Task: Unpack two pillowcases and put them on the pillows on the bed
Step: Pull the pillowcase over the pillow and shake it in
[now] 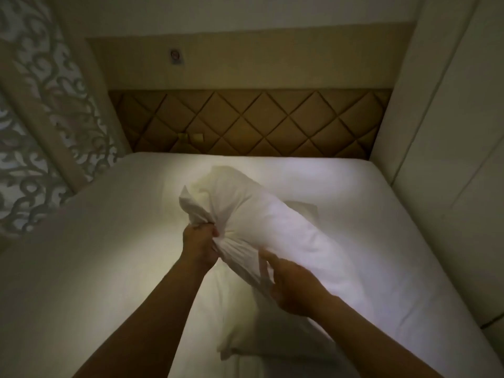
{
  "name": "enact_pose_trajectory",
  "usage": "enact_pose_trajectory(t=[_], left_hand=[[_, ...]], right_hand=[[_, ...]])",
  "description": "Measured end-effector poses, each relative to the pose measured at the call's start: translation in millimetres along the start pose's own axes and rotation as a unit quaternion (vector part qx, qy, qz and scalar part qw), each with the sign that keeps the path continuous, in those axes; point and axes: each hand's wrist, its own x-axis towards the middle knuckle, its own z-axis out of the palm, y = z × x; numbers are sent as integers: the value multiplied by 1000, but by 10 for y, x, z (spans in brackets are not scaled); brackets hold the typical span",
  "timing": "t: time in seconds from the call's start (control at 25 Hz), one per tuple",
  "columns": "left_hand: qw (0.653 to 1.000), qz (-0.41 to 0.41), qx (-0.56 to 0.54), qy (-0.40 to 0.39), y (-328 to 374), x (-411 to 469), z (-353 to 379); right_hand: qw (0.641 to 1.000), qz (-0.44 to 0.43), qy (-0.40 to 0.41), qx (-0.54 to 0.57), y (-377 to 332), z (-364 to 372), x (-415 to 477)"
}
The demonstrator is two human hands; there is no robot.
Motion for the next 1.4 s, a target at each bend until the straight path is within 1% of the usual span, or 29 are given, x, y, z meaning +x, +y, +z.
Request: enact_pose_trajectory(t=[0.04,0.12,0.2,0.24,0.28,0.36,0.44,0.48,0.52,0.56,0.6,0.64,0.68,0.76,0.84,0.88,0.96,1.04,1.12,1.2,1.28,1.36,1.4], left_hand=[[1000,10,-5,-25,169,-46,121],[996,28,-20,-81,494,-155,347],[989,62,-9,-137,812,-309,561],[982,88,12,-167,980,-413,655],[973,117,42,-197,1133,-525,750],[944,172,121,-254,1411,-711,925],[913,183,204,-301,1578,-874,1116],[901,179,237,-316,1622,-940,1209],[890,181,258,-331,1649,-1002,1296],[878,187,275,-343,1649,-1073,1373],[867,197,286,-357,1629,-1134,1444],[859,210,295,-362,1585,-1186,1496],[851,230,301,-364,1515,-1208,1535],[835,276,322,-350,1313,-1136,1565],[840,293,335,-309,1068,-935,1500],[850,283,345,-281,942,-814,1432],[857,228,399,-231,678,-616,1207],[857,156,444,-210,375,-462,892],[863,90,457,-196,74,-368,556],[863,40,470,-180,-147,-317,214],[862,1,477,-173,-308,-257,-111],[866,-34,470,-167,-412,-190,-449],[872,-55,460,-159,-460,-136,-609]], right_hand=[[1000,0,26,11,36,-243,-13],[992,19,118,28,114,-758,-33],[975,52,214,39,156,-1295,-68],[967,63,247,25,167,-1538,-85],[959,69,274,-15,145,-1777,-121],[936,52,320,-136,68,-2209,-189],[924,42,317,-211,-17,-2551,-254],[926,50,300,-224,-22,-2681,-274],[937,59,272,-212,-3,-2781,-302],[956,62,237,-160,51,-2853,-341],[973,60,204,-85,120,-2885,-388],[982,56,178,-26,193,-2867,-437],[984,57,166,-4,251,-2799,-477],[977,87,192,-16,348,-2553,-476],[963,122,238,-13,392,-2320,-437],[954,142,265,-10,431,-2245,-416],[939,186,290,8,522,-2182,-374],[932,233,278,11,590,-2139,-338],[930,260,260,-6,558,-2046,-305],[927,266,259,-52,399,-1908,-263],[922,254,276,-95,191,-1862,-165],[918,243,294,-104,-49,-1930,-14],[918,241,305,-84,-172,-2015,48]])
